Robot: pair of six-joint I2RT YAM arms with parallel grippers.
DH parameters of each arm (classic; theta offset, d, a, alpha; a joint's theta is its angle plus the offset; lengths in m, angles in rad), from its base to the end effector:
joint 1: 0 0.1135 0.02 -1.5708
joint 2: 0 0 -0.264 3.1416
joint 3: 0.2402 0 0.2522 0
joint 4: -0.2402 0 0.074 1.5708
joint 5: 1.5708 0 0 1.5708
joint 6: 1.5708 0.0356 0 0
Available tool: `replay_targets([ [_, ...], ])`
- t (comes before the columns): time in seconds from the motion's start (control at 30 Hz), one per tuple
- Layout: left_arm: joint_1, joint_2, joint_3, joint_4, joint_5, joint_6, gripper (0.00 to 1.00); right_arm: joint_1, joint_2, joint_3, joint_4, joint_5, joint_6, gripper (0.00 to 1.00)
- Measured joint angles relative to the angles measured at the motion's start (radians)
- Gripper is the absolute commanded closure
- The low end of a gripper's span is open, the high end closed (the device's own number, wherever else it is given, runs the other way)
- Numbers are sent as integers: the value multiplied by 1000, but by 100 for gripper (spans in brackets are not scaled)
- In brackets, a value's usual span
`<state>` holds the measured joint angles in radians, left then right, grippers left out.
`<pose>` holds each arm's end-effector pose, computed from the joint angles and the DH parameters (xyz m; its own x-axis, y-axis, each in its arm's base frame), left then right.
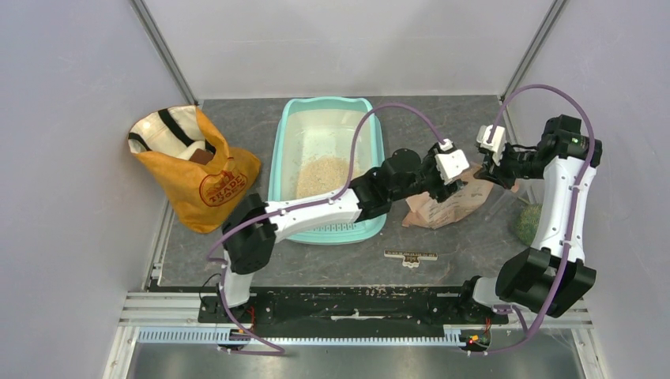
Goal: Fill the litter box with clean litter
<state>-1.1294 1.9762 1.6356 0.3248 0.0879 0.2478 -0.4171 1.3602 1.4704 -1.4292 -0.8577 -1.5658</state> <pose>0.2042 -0.4394 0.3291 0.2236 0.0988 -0.9697 0.9112 0.3321 0.2439 0.2175 -0.0669 0.3640 -0.0972 -0.6725 -0.7337 -0.8850 0.3957 -0.2455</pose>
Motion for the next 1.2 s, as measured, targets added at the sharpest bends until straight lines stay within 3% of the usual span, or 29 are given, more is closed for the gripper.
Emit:
replay_targets([
  [0.07, 6, -44, -26, -60, -5, -4, 15, -1, 0, 0, 25, -1, 45, 100],
  [0.33, 40, -262, -234, -222, -78, -11, 14, -1, -1, 0, 114, -25, 230, 100],
  [0.53, 41, -261, -327, -293, -53, 10, 13, -2, -11, 0, 194, -26, 357, 100],
  [0.73, 39, -219, -327, -292, -65, 19, 15, -2, -15, -16, 237, -26, 435, 100],
  [0.9, 24, -191, -315, -267, -123, 18, 27, -2, -21, -21, 266, -23, 486, 100],
  [0.93, 18, -186, -304, -265, -143, 18, 33, -2, -21, -21, 269, -24, 494, 100],
  [1.0, 9, -176, -280, -263, -179, 18, 54, -2, -21, -21, 271, -24, 507, 100],
  [1.1, -1, -152, -222, -262, -231, 15, 70, -2, -23, -21, 275, -24, 519, 100],
  [1.2, -5, -142, -193, -262, -270, 16, 74, -2, -24, -22, 278, -25, 527, 100],
])
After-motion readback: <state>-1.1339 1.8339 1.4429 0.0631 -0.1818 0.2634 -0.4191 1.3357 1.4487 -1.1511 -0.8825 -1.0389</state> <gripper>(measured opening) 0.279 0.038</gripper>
